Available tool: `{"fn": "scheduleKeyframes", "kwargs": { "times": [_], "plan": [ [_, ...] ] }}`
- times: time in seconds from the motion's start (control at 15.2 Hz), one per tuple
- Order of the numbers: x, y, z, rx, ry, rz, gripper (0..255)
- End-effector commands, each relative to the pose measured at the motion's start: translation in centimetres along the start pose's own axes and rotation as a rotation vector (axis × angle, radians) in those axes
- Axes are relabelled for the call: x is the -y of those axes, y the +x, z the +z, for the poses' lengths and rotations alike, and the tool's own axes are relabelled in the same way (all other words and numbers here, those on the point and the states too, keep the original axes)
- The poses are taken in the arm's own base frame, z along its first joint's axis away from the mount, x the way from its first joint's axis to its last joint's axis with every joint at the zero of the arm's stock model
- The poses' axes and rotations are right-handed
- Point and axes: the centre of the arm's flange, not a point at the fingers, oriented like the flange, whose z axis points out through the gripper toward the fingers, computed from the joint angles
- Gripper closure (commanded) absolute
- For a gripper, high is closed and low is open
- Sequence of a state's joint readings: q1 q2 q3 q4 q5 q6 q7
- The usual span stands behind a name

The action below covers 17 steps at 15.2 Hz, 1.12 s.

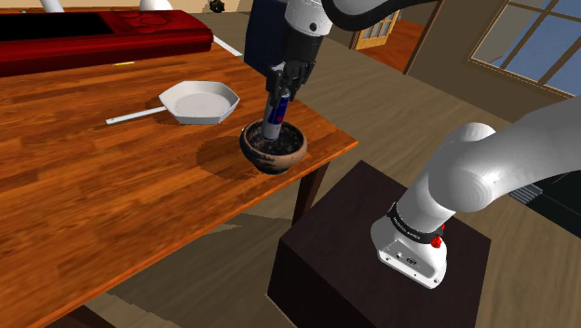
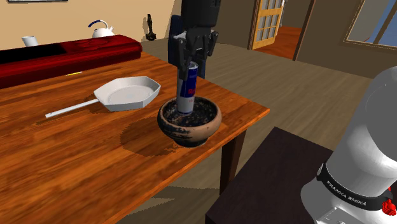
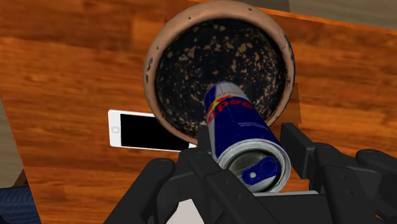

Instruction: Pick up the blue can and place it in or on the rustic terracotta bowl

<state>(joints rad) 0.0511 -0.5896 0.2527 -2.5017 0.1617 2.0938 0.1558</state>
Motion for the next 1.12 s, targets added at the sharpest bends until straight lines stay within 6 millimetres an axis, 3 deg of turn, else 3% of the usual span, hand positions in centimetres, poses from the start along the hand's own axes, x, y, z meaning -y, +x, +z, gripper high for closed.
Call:
{"fn": "scheduleKeyframes", "kwargs": {
  "times": [0.0,0.07,0.13,0.46,0.73,1.06],
  "plan": [
    [0.0,0.0,0.0,-0.001,0.000,0.000,255],
    [0.0,0.0,0.0,-0.001,0.000,0.000,255],
    [0.0,0.0,0.0,-0.001,0.000,0.000,0],
    [0.0,0.0,0.0,-0.001,0.000,0.000,0],
    [0.0,0.0,-5.0,-0.001,0.000,0.000,0],
    [0.0,0.0,-5.0,-0.001,0.000,0.000,0]
  ]
}}
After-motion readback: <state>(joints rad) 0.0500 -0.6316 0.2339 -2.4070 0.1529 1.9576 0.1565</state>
